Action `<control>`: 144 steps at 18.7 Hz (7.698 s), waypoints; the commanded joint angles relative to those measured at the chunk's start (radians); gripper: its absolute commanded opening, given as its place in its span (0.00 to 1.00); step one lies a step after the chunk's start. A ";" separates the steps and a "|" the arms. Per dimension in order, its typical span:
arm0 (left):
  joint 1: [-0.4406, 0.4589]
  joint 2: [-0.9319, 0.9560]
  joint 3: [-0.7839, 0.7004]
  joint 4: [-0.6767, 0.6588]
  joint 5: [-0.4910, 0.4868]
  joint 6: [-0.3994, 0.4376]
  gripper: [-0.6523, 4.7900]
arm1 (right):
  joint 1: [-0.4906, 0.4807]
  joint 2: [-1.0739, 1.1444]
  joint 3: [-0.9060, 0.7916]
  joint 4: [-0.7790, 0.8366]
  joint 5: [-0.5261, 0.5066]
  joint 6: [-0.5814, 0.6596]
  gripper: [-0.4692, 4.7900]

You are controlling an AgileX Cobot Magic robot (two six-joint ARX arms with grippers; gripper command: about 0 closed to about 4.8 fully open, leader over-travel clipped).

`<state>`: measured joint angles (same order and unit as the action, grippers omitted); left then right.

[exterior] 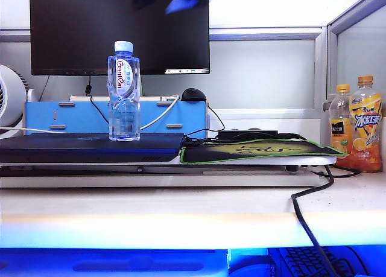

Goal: Pick up the mineral water bottle and place it on the laptop.

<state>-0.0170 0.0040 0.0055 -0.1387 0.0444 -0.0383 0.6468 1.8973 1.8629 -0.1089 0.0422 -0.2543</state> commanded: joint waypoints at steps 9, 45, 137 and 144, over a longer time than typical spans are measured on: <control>0.001 0.000 0.001 0.005 0.003 0.001 0.12 | 0.002 -0.335 0.003 -0.241 0.370 -0.058 0.97; 0.001 0.000 0.001 0.005 0.003 0.001 0.12 | 0.000 -1.442 -1.349 -0.053 0.297 0.256 0.99; 0.001 0.000 0.001 0.005 0.003 0.001 0.12 | -0.610 -1.892 -1.858 -0.062 -0.018 0.299 0.08; 0.001 0.000 0.001 0.005 0.003 0.001 0.12 | -0.610 -1.892 -1.858 -0.062 -0.018 0.299 0.08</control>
<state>-0.0170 0.0040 0.0055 -0.1387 0.0444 -0.0383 0.0372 0.0044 0.0063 -0.1761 0.0235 0.0437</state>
